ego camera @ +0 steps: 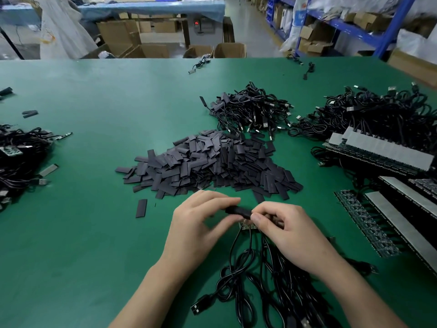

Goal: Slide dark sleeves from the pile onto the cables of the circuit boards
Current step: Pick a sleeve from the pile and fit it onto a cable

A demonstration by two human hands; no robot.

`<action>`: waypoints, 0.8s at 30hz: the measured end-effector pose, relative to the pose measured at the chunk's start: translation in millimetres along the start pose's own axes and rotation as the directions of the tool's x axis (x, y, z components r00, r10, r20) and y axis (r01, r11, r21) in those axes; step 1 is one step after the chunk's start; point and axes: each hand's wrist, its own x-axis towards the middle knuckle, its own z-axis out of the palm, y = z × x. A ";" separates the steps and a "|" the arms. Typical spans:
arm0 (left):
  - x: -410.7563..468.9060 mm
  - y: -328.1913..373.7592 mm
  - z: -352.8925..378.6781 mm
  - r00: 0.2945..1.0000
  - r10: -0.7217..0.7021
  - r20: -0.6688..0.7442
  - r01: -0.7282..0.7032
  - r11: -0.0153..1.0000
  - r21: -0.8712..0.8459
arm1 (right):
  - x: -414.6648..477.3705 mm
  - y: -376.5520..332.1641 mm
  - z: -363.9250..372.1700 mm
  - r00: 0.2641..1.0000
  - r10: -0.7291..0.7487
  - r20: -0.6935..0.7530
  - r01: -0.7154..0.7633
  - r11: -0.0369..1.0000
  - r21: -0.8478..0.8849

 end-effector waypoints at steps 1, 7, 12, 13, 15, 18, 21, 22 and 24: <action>0.4 0.2 -0.8 0.998 -0.046 -0.043 0.045 0.999 -0.026 | 0.1 -0.2 -0.3 1.000 -0.006 -0.011 0.006 1.000 0.009; -0.5 3.1 -1.0 0.948 -0.295 -0.117 0.272 0.945 -0.180 | -0.2 0.4 1.0 0.998 0.023 -0.062 -0.024 1.000 -0.017; -0.8 7.1 2.8 0.946 -0.310 -0.090 0.285 0.933 -0.221 | 0.8 2.6 3.3 0.988 0.012 -0.151 -0.044 0.977 -0.209; -0.5 7.0 3.5 0.946 -0.309 -0.095 0.282 0.933 -0.223 | 0.9 2.8 4.0 0.987 0.004 -0.162 -0.040 0.975 -0.220; -0.1 7.1 5.9 0.946 -0.306 -0.104 0.277 0.933 -0.230 | 0.6 3.3 5.5 0.986 -0.003 -0.168 -0.032 0.979 -0.203; -0.6 7.1 9.8 0.948 -0.306 -0.091 0.277 0.930 -0.240 | -0.1 3.5 7.3 0.983 -0.002 -0.183 -0.028 0.987 -0.161; -1.9 6.3 11.7 0.943 -0.328 -0.054 0.304 0.917 -0.257 | 0.0 1.7 7.7 0.979 -0.003 -0.206 -0.022 0.993 -0.116; -2.0 6.4 12.1 0.941 -0.336 -0.042 0.314 0.912 -0.263 | 0.4 1.2 7.7 0.978 -0.002 -0.211 -0.021 0.994 -0.106; -2.3 5.9 12.5 0.937 -0.347 -0.024 0.327 0.903 -0.279 | 1.3 -0.1 7.6 0.977 0.003 -0.215 -0.023 0.996 -0.090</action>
